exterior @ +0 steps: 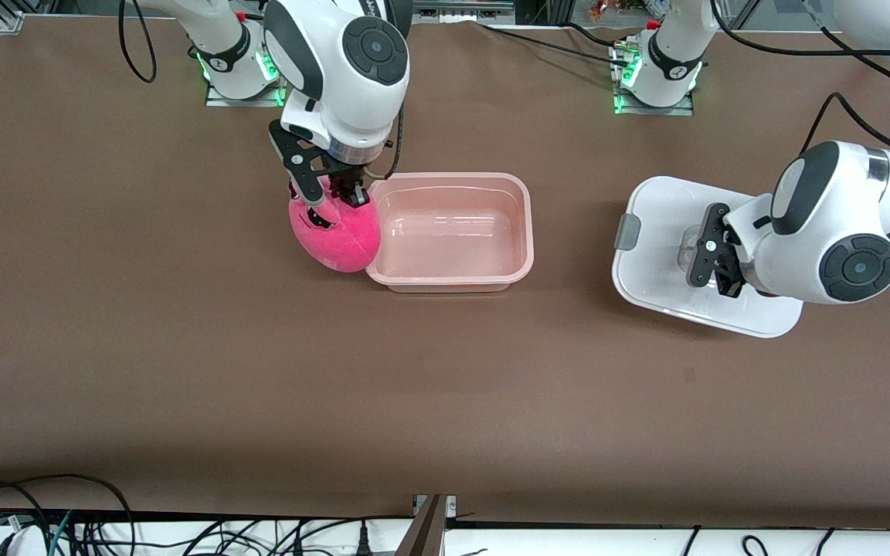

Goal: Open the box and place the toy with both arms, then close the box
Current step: 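Carry the pink toy into the open box and release it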

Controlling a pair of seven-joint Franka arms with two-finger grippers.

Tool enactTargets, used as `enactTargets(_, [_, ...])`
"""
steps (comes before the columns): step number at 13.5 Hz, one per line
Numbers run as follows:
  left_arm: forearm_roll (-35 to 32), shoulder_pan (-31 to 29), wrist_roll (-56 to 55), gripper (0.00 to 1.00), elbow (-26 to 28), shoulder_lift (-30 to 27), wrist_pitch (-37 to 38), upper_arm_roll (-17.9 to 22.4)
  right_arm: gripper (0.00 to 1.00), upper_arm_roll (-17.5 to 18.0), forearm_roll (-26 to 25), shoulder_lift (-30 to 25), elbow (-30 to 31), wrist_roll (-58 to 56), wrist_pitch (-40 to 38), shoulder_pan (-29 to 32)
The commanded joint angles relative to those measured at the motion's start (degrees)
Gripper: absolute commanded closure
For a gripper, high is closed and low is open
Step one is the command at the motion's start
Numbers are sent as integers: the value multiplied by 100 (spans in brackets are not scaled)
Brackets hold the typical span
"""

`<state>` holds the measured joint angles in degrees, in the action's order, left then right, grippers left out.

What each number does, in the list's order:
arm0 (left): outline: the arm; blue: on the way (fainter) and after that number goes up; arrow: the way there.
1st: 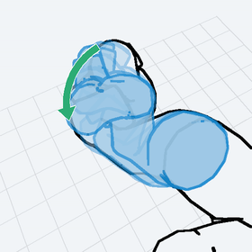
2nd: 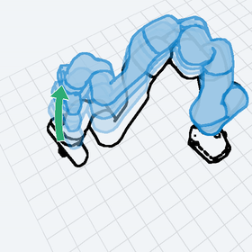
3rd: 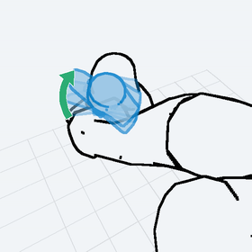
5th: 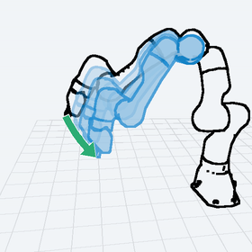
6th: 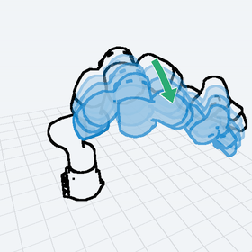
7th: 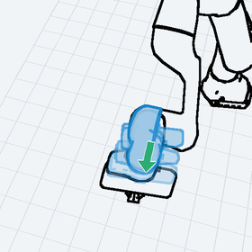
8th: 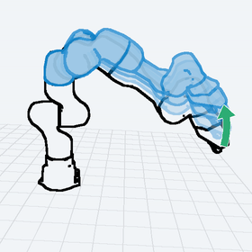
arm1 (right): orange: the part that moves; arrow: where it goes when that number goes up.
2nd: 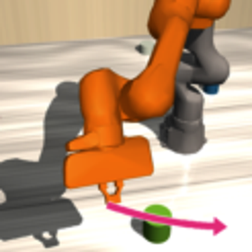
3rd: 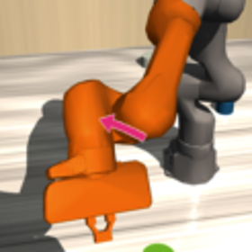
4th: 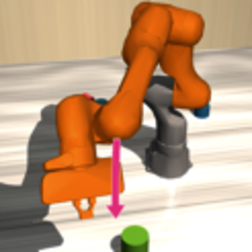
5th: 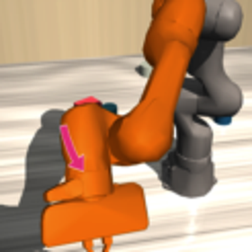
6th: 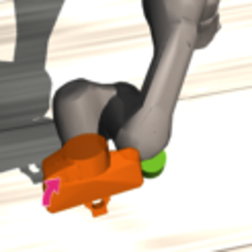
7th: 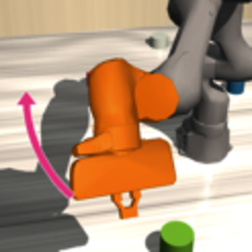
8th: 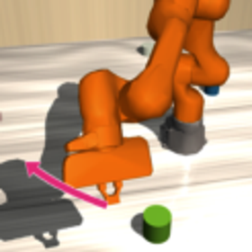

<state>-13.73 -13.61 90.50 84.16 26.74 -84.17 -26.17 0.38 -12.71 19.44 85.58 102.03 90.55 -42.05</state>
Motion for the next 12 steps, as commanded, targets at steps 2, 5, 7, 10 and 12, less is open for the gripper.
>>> enactTargets(2, [-34, -54, 196, 100, 22, -116, 85, -28, 100, -12, -100, 253, -68, 98, 225, -224])
enactTargets(5, [-34, -54, 196, 100, 13, -107, 85, -28, 100, -12, -100, 420, -77, 185, 374, -365])
enactTargets(7, [-34, -54, 196, 100, 22, -116, 85, -28, 100, -12, -83, 499, -85, 343, 655, -461])
enactTargets(10, [-34, -54, 196, 100, 13, -116, 85, -28, 100, -12, -30, 849, -672, 502, 727, -550])
enactTargets(12, [-34, -54, 196, 100, 13, -107, 85, -28, 67, -12, 180, 1105, -1025, 502, 779, -541])
